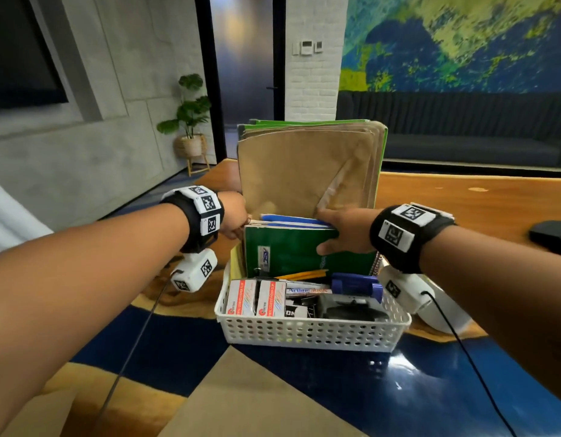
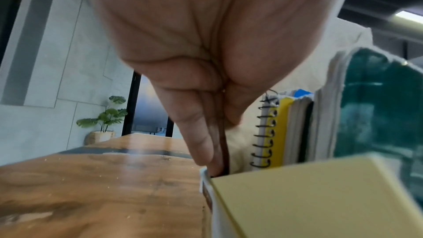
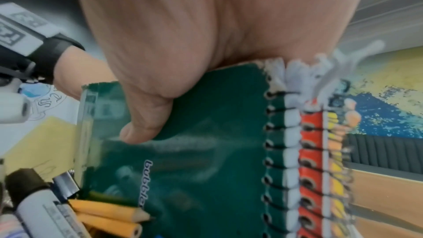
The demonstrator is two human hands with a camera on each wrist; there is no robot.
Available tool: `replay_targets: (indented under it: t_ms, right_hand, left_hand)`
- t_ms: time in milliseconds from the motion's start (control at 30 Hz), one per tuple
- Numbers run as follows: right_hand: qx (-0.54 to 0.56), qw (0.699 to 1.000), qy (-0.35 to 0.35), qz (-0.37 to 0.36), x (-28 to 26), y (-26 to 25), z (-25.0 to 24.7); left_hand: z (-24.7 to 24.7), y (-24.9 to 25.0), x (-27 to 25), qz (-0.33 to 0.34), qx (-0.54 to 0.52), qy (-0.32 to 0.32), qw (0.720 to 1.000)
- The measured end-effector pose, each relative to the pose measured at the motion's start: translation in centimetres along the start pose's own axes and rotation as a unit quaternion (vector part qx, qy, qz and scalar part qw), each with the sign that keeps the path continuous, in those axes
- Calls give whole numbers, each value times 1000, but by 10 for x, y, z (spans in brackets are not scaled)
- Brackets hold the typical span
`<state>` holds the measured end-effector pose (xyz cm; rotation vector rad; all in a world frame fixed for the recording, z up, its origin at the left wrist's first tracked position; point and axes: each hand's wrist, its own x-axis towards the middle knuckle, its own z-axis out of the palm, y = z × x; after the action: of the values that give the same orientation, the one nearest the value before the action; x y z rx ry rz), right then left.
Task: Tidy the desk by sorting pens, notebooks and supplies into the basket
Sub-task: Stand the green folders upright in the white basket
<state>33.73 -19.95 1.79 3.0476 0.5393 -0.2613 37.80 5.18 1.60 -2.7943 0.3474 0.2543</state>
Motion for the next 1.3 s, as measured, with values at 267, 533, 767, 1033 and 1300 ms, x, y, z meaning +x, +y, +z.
replay_targets:
  t_ms: [267, 533, 767, 1033, 1300]
  right_hand:
    - [-11, 1000, 16, 15, -2, -8, 8]
    - [-4, 998, 37, 43, -1, -14, 13]
    - [0, 998, 51, 43, -8, -17, 16]
    - [8, 998, 33, 55, -10, -18, 15]
    - [13, 998, 25, 58, -12, -18, 14]
  left_hand:
    - [4, -44, -48, -80, -297, 57, 950]
    - [105, -90, -189, -85, 7, -286, 954]
    - [156, -89, -245, -81, -8, -258, 963]
    - [54, -48, -221, 130, -112, -162, 972]
    - [42, 124, -177, 300, -101, -77, 945]
